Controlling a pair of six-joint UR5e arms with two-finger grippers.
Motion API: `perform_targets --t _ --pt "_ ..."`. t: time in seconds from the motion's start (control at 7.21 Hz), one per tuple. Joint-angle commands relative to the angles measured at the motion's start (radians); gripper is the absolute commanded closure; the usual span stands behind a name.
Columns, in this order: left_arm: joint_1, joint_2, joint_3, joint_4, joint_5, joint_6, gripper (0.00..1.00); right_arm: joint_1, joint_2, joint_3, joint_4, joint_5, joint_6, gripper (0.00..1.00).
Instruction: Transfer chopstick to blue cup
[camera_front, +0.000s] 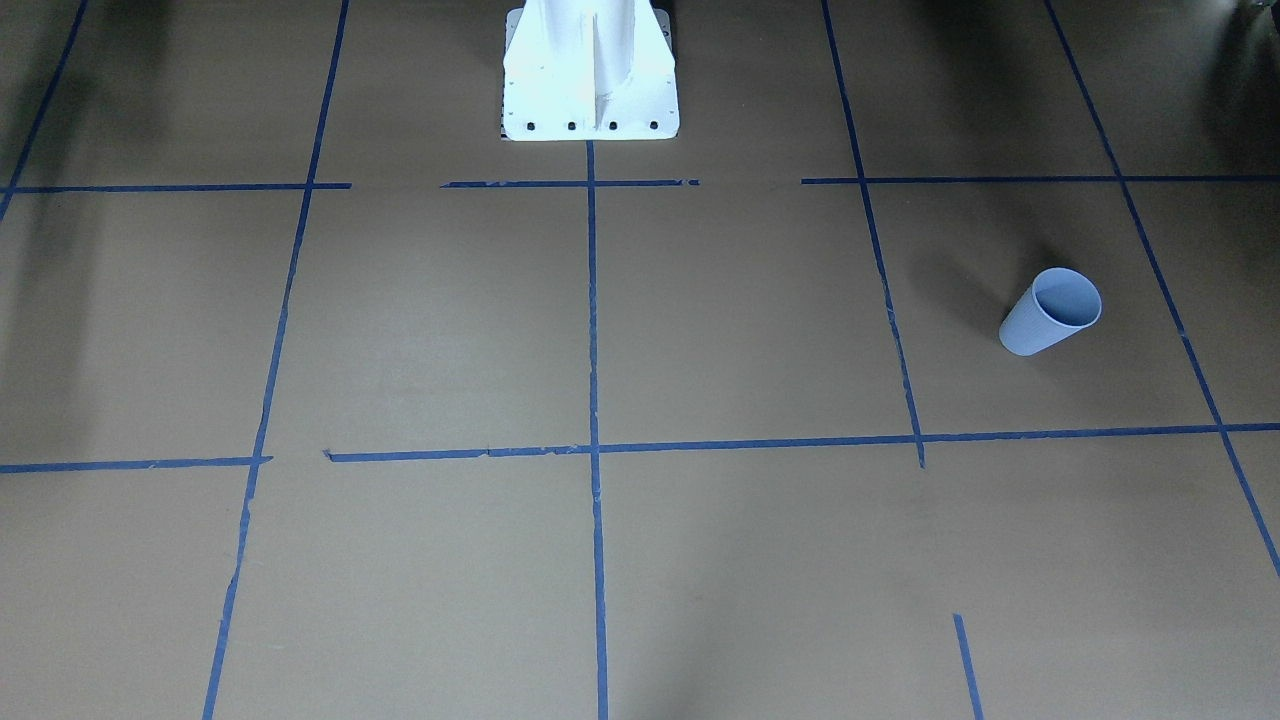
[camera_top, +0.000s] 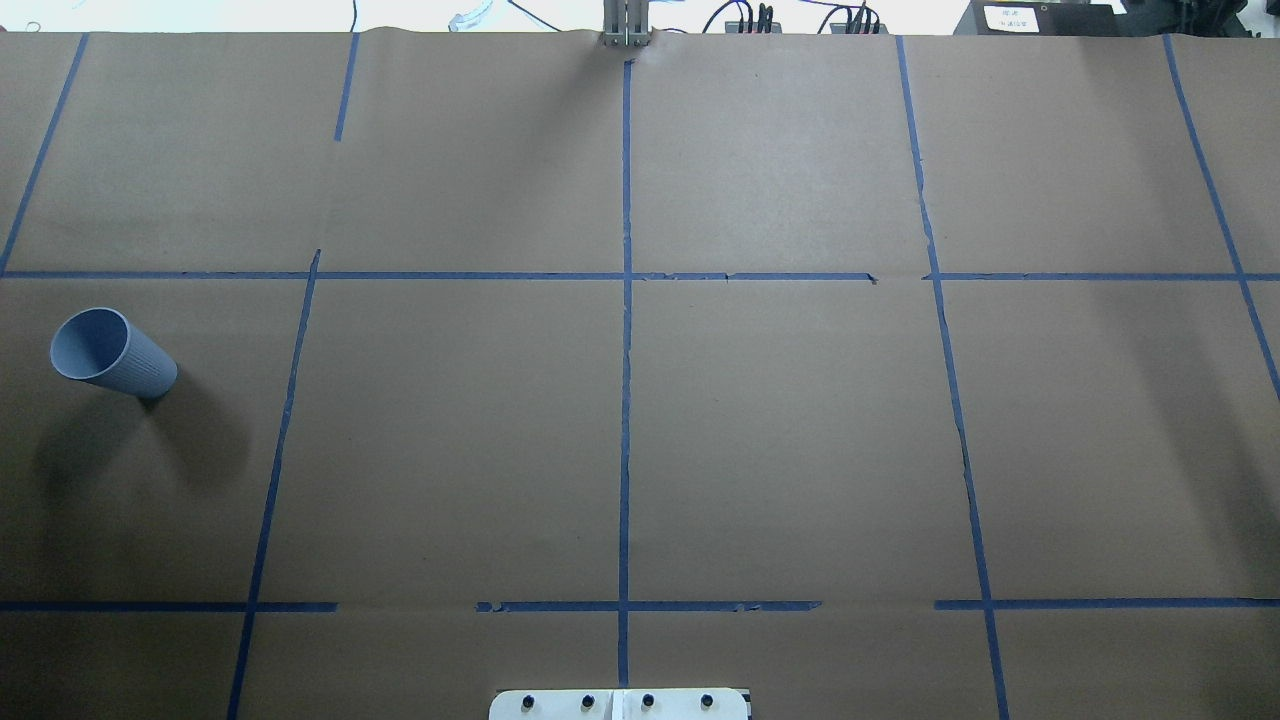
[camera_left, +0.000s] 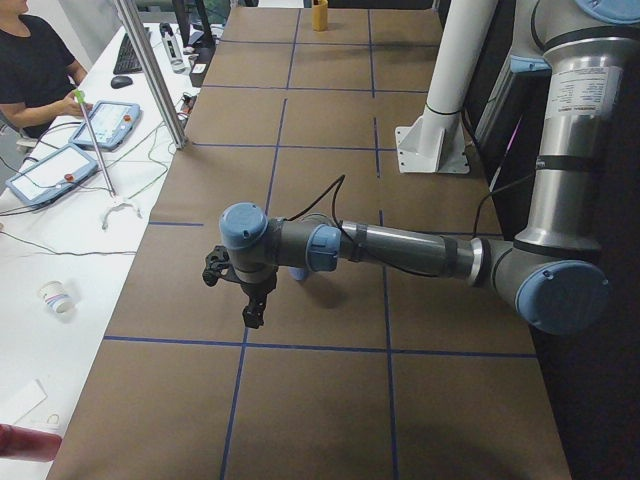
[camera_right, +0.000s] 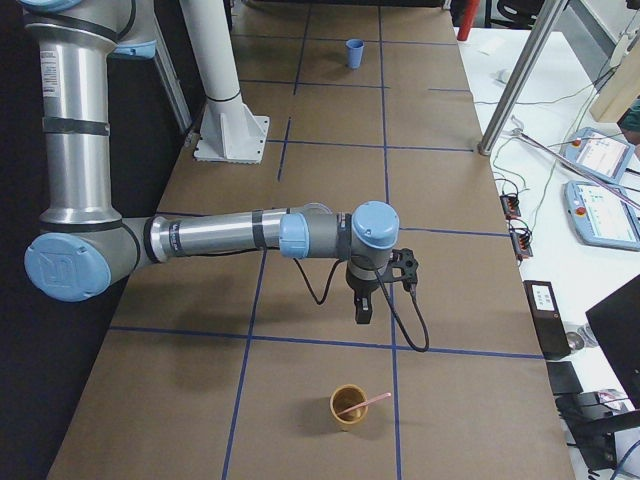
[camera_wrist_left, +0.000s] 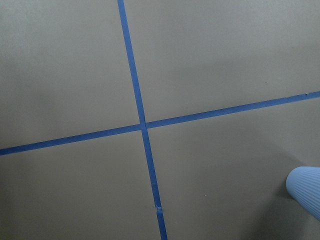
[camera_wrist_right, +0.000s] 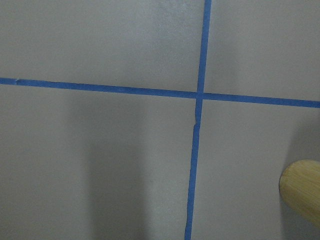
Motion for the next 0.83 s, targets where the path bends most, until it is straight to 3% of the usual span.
perform_targets --t 0.0,0.42,0.69 --pt "0.016 0.023 -0.005 -0.105 -0.002 -0.073 0.0 0.0 -0.001 -0.002 0.002 0.01 0.0 0.0" --pt "0.307 0.009 -0.11 -0.126 0.012 -0.5 0.0 0.0 -0.001 0.004 0.005 0.015 0.0 0.0" --pt "0.355 0.014 -0.111 -0.173 0.063 -0.552 0.0 0.0 -0.001 0.005 0.005 0.018 -0.001 0.0"
